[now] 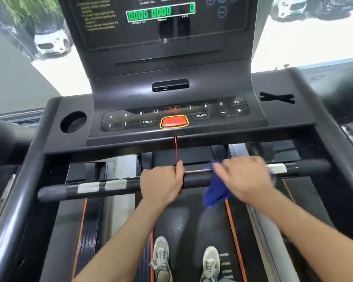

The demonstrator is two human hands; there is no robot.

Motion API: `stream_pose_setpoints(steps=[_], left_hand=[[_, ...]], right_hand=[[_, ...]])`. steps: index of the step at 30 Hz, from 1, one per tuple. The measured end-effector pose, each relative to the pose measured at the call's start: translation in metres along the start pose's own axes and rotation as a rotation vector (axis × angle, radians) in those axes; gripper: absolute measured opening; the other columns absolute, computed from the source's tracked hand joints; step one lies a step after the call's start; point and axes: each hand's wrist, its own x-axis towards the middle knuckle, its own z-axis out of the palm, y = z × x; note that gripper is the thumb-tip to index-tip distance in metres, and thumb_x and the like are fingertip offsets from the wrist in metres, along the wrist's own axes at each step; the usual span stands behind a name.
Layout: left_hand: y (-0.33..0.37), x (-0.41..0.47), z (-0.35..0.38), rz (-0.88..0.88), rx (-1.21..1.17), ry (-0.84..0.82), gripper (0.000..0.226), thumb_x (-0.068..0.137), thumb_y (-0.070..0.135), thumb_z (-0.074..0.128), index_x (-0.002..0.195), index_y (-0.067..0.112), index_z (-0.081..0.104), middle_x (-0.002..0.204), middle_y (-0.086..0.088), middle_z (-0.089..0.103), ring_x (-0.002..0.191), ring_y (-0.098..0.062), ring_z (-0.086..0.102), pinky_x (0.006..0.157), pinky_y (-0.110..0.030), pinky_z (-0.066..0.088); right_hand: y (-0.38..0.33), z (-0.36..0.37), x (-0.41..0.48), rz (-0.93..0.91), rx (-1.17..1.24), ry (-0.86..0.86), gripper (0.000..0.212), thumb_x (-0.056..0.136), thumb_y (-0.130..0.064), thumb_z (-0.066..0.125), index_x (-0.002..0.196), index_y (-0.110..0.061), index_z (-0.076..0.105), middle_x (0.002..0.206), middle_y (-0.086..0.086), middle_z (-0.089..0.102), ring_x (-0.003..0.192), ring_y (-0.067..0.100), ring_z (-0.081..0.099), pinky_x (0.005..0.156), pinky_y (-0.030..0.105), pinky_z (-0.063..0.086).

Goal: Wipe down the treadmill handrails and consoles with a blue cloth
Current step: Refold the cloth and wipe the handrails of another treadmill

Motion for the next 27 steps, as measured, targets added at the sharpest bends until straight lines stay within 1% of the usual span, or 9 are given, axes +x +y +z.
stream_pose_setpoints(steps=[4, 8, 11, 13, 16, 19, 21, 24, 27], left_hand=[[0.001, 0.000, -0.001, 0.016, 0.082, -0.013, 0.061, 0.093, 0.042, 0.012, 0.079, 0.017, 0.066, 0.071, -0.005, 0.068, 0.069, -0.030, 0.063, 0.062, -0.033, 0.028], [-0.003, 0.001, 0.001, 0.044, 0.104, -0.053, 0.062, 0.091, 0.037, 0.009, 0.070, 0.017, 0.064, 0.062, -0.003, 0.064, 0.059, -0.030, 0.062, 0.054, -0.030, 0.025], [-0.005, 0.001, -0.001, 0.102, 0.238, -0.158, 0.031, 0.087, 0.027, 0.038, 0.068, 0.017, 0.059, 0.054, -0.001, 0.058, 0.047, -0.029, 0.057, 0.050, -0.028, 0.024], [-0.003, 0.001, -0.001, 0.074, 0.146, -0.142, 0.017, 0.088, 0.024, 0.043, 0.087, 0.016, 0.058, 0.073, -0.004, 0.065, 0.066, -0.032, 0.063, 0.056, -0.032, 0.032], [0.016, 0.007, -0.003, -0.076, -0.169, 0.037, 0.030, 0.093, 0.024, 0.042, 0.120, 0.016, 0.053, 0.110, -0.008, 0.061, 0.104, -0.033, 0.055, 0.078, -0.041, 0.043], [0.057, 0.007, 0.004, 0.010, -0.264, 0.099, 0.049, 0.090, 0.026, 0.051, 0.134, 0.005, 0.042, 0.119, -0.011, 0.053, 0.111, -0.031, 0.049, 0.085, -0.043, 0.045], [0.071, 0.009, 0.008, -0.035, -0.268, 0.082, 0.053, 0.091, 0.028, 0.050, 0.136, 0.004, 0.037, 0.118, -0.011, 0.054, 0.110, -0.031, 0.051, 0.084, -0.043, 0.046], [0.071, 0.006, 0.009, -0.072, -0.185, 0.025, 0.042, 0.093, 0.032, 0.044, 0.125, 0.006, 0.048, 0.108, -0.012, 0.062, 0.101, -0.033, 0.057, 0.076, -0.042, 0.046], [0.059, 0.005, 0.003, -0.001, -0.006, -0.006, 0.041, 0.093, 0.038, 0.033, 0.089, 0.012, 0.064, 0.086, -0.010, 0.067, 0.083, -0.033, 0.063, 0.064, -0.039, 0.050]], right_hand=[[0.021, -0.004, 0.006, -0.038, -0.198, -0.067, 0.022, 0.092, -0.019, 0.036, 0.104, -0.022, 0.054, 0.087, -0.002, 0.066, 0.085, 0.026, 0.065, 0.078, 0.035, 0.041], [-0.087, 0.000, 0.016, -0.148, -0.023, 0.053, 0.019, 0.086, -0.020, 0.055, 0.068, -0.020, 0.058, 0.063, 0.000, 0.061, 0.059, 0.025, 0.060, 0.059, 0.035, 0.029], [-0.083, 0.012, 0.017, -0.140, 0.143, 0.270, 0.029, 0.088, -0.028, 0.058, 0.060, -0.020, 0.056, 0.053, -0.001, 0.057, 0.049, 0.023, 0.056, 0.055, 0.033, 0.039], [-0.049, 0.016, 0.010, -0.117, 0.150, 0.260, 0.034, 0.091, -0.033, 0.043, 0.062, -0.021, 0.055, 0.055, -0.001, 0.059, 0.050, 0.024, 0.058, 0.055, 0.034, 0.044], [0.029, 0.020, 0.003, -0.001, -0.025, 0.209, 0.025, 0.086, -0.025, 0.053, 0.062, -0.019, 0.057, 0.053, 0.002, 0.059, 0.048, 0.028, 0.059, 0.051, 0.031, 0.041], [0.091, 0.007, -0.009, 0.043, -0.149, 0.055, 0.007, 0.079, -0.018, 0.060, 0.073, -0.017, 0.056, 0.061, 0.003, 0.061, 0.056, 0.029, 0.062, 0.058, 0.031, 0.041], [0.079, 0.000, -0.005, 0.113, -0.162, -0.005, 0.002, 0.081, -0.020, 0.057, 0.080, -0.020, 0.058, 0.071, 0.002, 0.065, 0.068, 0.027, 0.066, 0.063, 0.032, 0.037], [-0.004, 0.001, 0.000, 0.052, -0.016, 0.120, 0.016, 0.073, -0.015, 0.060, 0.059, -0.019, 0.056, 0.051, 0.002, 0.058, 0.046, 0.026, 0.057, 0.054, 0.033, 0.033], [-0.045, 0.016, 0.008, -0.113, 0.096, 0.294, 0.031, 0.086, -0.020, 0.037, 0.062, -0.021, 0.056, 0.057, 0.001, 0.060, 0.051, 0.025, 0.057, 0.056, 0.036, 0.034]])
